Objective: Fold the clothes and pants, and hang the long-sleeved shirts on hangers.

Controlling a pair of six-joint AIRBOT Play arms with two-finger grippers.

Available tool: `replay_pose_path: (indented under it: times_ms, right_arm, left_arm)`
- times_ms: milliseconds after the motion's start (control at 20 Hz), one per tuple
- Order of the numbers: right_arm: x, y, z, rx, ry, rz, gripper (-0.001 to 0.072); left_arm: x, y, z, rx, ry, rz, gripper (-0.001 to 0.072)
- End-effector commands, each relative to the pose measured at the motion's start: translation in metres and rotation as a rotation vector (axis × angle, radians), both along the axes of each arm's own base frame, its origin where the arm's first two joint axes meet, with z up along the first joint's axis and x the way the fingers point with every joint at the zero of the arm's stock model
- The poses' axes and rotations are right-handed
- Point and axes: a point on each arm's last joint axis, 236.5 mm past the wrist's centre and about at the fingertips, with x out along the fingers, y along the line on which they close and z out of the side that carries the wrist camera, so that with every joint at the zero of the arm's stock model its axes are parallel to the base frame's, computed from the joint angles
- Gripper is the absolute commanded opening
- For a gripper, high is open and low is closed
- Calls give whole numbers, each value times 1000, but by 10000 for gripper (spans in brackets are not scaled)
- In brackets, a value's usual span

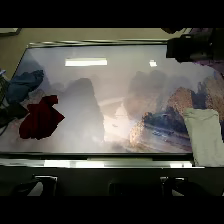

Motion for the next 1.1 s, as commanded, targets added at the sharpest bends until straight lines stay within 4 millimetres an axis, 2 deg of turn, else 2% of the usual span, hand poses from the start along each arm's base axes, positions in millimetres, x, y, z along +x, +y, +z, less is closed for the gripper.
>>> replay_pose_path:
  times_ms: [0, 200, 300, 400, 500, 550, 600, 700, 750, 850, 950, 1050]
  right_arm:
    - [-2, -1, -2, -6, 13, 1, 28]
    - [-2, -1, -3, -5, 14, 1, 29]
    - [-3, -1, -3, -6, 18, 0, 29]
    - [-4, -1, -5, -9, 27, 0, 29]
    - [-6, -1, -7, -11, 38, 0, 29]
    - [-7, -2, -8, -13, 44, 0, 29]
    - [-8, -2, -9, -14, 50, 0, 29]
    - [-9, -2, -11, -16, 59, 0, 29]
    - [-10, -3, -12, -18, 65, 0, 30]
    - [-13, -4, -15, -22, 84, -1, 30]
    - [-19, -5, -22, -32, 119, -1, 31]
    - [-26, -9, -29, -50, 162, -7, 30]
  left_arm:
    - [26, 9, -76, 3, 14, 25, 720]
    - [61, 22, -133, 26, 5, 34, 720]
    - [71, 25, -163, 22, 34, 37, 720]
    - [72, 25, -189, 12, 83, 38, 720]
    - [68, 21, -206, -12, 125, 45, 703]
    - [66, 17, -207, -33, 135, 54, 432]
    - [64, 12, -205, -58, 151, 59, 9]
    - [61, -5, -193, -121, 193, 52, 21]
    - [61, -23, -185, -167, 211, 22, 21]
    - [66, -85, -159, -275, 202, -112, 20]
    - [70, -166, -124, -402, 149, -241, 20]
    - [58, -252, -93, -519, 120, -379, 20]
